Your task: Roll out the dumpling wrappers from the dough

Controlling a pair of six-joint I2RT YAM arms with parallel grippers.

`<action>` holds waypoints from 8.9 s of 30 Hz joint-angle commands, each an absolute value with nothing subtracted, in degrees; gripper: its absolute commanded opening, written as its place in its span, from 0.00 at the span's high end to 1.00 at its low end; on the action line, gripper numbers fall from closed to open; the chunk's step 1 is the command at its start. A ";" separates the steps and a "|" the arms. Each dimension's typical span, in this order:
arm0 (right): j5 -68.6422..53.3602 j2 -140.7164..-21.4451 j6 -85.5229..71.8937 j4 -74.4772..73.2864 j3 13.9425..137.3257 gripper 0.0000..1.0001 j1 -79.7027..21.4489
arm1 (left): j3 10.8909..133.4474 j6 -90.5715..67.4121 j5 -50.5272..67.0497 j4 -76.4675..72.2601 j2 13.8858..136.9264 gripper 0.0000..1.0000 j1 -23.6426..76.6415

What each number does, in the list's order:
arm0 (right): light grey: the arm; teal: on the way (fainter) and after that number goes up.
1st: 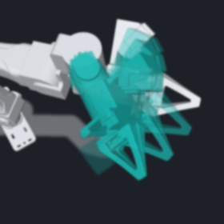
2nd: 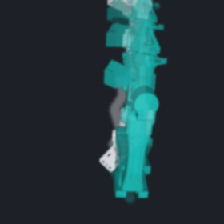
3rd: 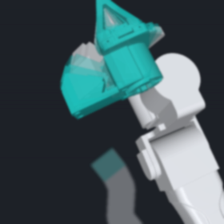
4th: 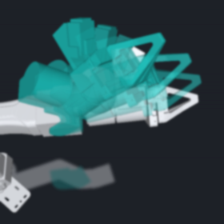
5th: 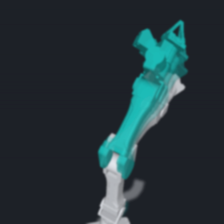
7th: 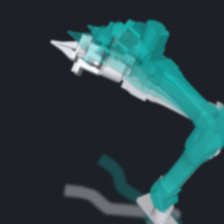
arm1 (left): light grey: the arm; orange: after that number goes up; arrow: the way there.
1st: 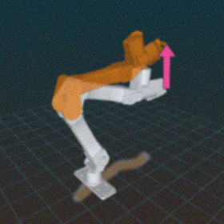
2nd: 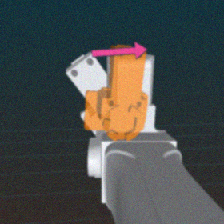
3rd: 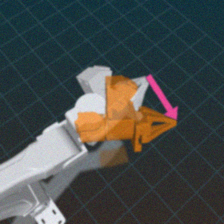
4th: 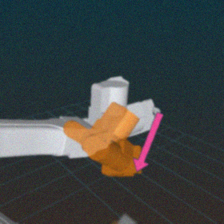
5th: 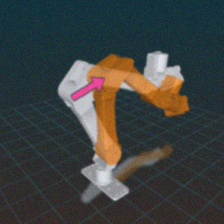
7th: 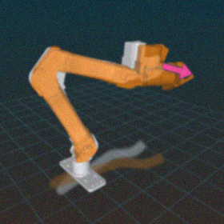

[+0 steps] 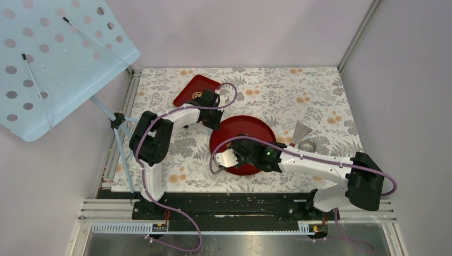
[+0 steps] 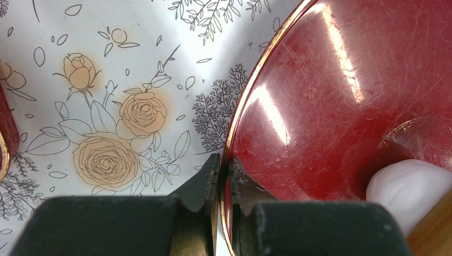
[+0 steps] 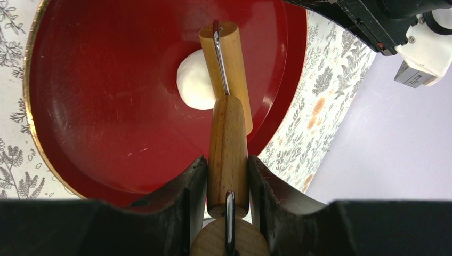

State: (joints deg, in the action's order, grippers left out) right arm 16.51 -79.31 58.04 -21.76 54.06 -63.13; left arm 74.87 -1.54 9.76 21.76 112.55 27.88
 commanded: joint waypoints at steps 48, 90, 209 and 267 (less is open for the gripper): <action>11.51 -80.66 54.32 -37.67 46.07 1.00 -63.55 | 75.19 -2.54 3.88 22.23 114.21 1.00 29.14; 8.63 -78.75 54.40 -46.50 48.38 1.00 -63.54 | 75.10 -2.29 3.63 22.29 114.26 1.00 29.40; 28.40 -91.42 41.03 -43.86 68.66 1.00 -57.49 | 74.92 -1.23 2.96 22.24 114.46 1.00 30.36; 5.82 -99.86 26.50 -43.64 79.11 1.00 -58.80 | 74.83 -0.97 2.60 22.21 114.47 1.00 30.76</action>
